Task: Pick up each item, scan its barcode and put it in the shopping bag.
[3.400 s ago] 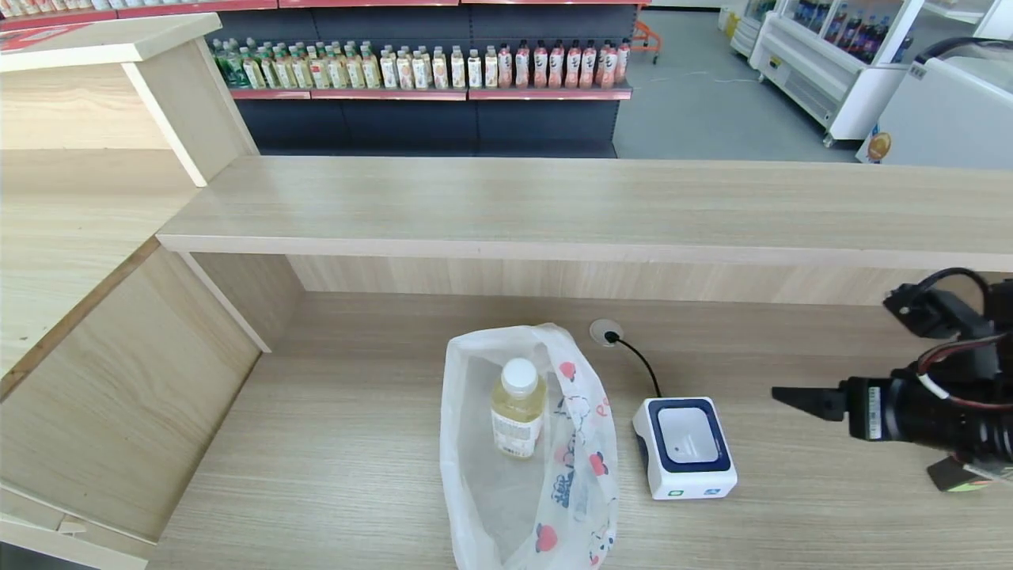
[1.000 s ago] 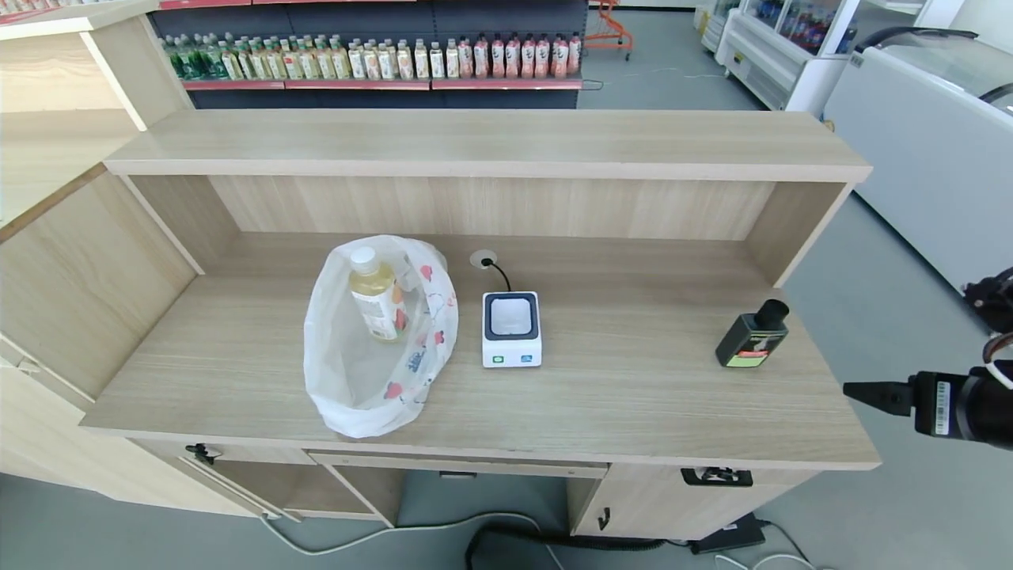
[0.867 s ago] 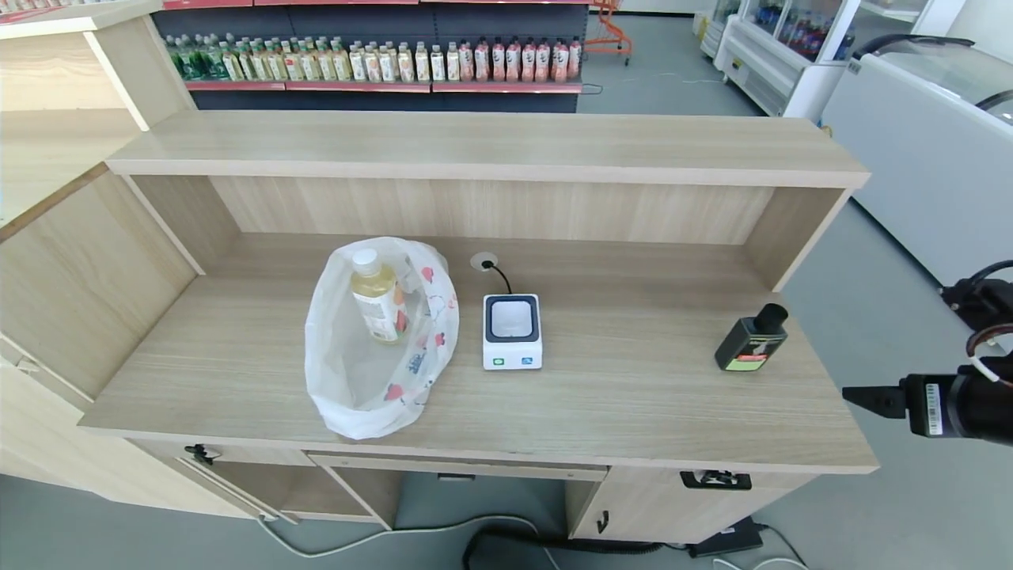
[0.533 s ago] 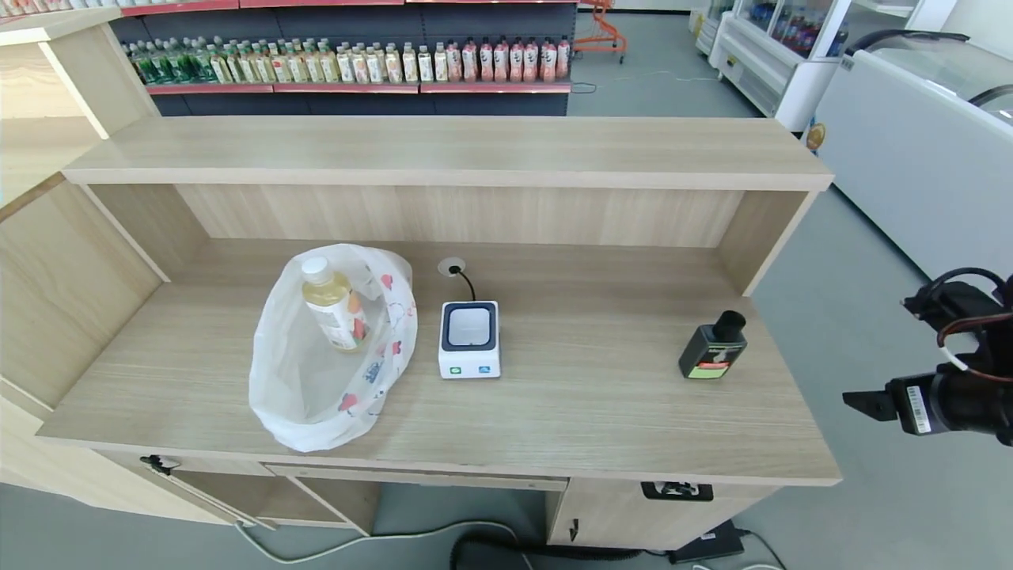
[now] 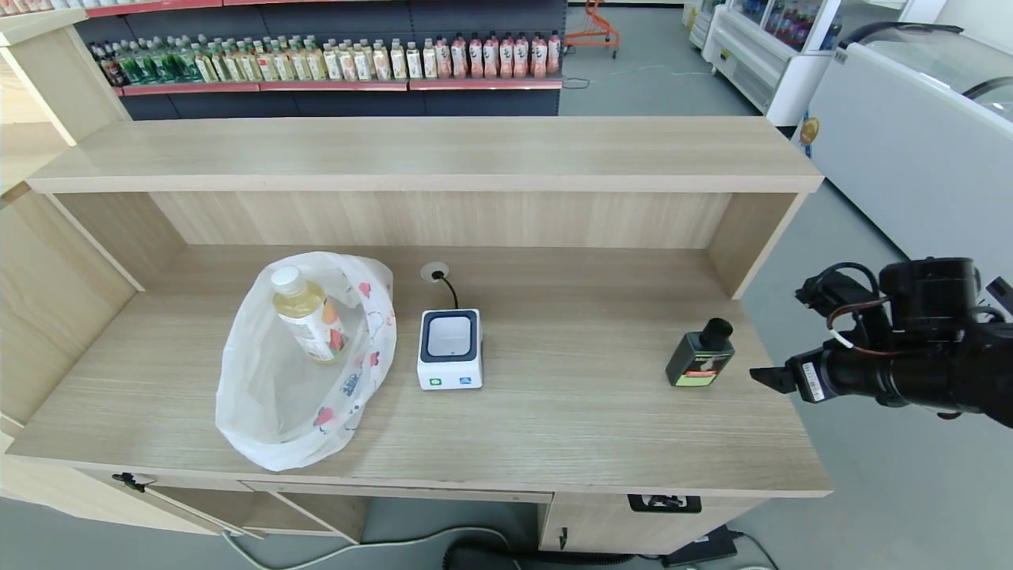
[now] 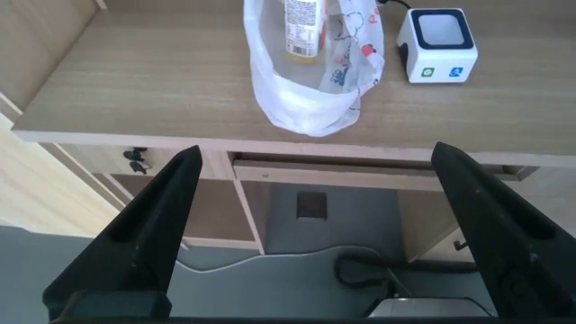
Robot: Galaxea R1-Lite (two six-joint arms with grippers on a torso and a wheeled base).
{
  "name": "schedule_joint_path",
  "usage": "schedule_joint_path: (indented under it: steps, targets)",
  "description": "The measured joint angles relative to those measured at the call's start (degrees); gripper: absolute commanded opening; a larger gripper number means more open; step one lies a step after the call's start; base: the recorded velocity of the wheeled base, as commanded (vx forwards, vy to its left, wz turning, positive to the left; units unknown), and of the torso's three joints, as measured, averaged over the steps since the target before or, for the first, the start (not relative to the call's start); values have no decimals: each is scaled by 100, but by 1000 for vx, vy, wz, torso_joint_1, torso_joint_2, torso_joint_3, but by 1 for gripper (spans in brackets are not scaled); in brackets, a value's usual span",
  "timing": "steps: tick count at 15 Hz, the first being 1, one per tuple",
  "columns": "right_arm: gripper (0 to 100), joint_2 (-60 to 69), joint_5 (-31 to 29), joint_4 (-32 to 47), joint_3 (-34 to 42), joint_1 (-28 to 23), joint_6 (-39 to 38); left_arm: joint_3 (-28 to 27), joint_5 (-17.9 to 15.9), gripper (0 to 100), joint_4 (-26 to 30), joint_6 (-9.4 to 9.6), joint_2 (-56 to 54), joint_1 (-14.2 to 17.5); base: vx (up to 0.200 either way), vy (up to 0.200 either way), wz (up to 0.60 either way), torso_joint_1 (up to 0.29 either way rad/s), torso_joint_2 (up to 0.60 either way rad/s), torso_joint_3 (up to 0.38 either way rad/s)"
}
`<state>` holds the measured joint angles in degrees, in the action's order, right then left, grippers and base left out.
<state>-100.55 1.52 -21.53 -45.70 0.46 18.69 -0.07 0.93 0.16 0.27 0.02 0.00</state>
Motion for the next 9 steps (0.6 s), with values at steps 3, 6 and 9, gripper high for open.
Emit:
schedule_joint_path:
  steps: [3,6,9]
  targets:
    - [100,-290,17,-20,-16,269,477,-2,0,100,0,0,0,2,0,0,0,0,0,0]
    - [100,-629,222,-323,-99,394,991,-2,2,100,2,0,0,-5,0,0,0,0,0,0]
    - [100,-1003,532,-499,-477,532,1161,-2,2,100,2,-2,0,0,0,0,0,0,0,0]
